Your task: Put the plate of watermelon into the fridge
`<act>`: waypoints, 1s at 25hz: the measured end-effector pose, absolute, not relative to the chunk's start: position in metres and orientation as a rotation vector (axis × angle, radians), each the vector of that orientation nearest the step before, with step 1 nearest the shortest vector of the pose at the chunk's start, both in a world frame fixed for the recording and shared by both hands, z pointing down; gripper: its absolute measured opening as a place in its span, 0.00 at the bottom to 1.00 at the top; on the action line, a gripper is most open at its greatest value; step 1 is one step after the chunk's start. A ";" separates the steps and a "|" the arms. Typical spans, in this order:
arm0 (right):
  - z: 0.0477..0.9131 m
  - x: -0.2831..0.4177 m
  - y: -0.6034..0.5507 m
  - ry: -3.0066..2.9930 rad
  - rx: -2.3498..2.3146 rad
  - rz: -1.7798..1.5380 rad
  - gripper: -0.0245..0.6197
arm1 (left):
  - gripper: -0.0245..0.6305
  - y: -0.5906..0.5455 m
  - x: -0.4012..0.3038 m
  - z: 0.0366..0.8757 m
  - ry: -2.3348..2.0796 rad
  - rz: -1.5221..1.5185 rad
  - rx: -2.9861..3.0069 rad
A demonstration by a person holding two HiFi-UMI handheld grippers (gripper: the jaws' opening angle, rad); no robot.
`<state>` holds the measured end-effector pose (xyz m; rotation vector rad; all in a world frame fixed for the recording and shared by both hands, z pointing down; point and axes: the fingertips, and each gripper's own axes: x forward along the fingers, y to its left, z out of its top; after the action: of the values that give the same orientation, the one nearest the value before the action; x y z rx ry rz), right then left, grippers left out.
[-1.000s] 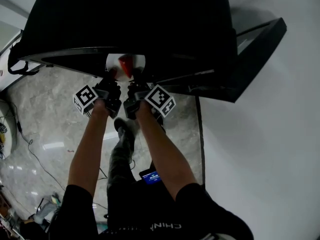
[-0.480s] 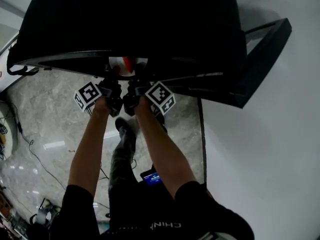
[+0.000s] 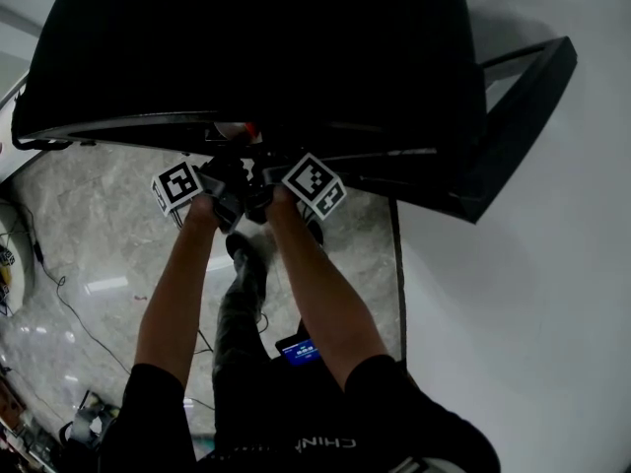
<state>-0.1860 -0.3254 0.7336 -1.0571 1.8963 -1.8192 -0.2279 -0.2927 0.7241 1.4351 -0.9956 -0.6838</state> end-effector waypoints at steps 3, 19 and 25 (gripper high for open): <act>0.732 -0.187 -0.326 1.958 -1.046 -1.811 0.07 | 0.10 -0.295 -0.230 0.724 -0.999 -0.706 1.419; 0.735 -0.183 -0.301 2.313 -1.015 -1.768 0.23 | 0.07 -0.304 -0.240 0.730 -1.054 -0.766 1.328; 0.731 -0.181 -0.294 2.505 -1.096 -1.653 0.19 | 0.07 -0.309 -0.243 0.725 -1.084 -0.737 1.347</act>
<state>-0.1805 -0.2944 0.7309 -1.0958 2.5051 -1.6533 -0.2426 -0.3094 0.7246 1.3473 -1.0839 -0.7372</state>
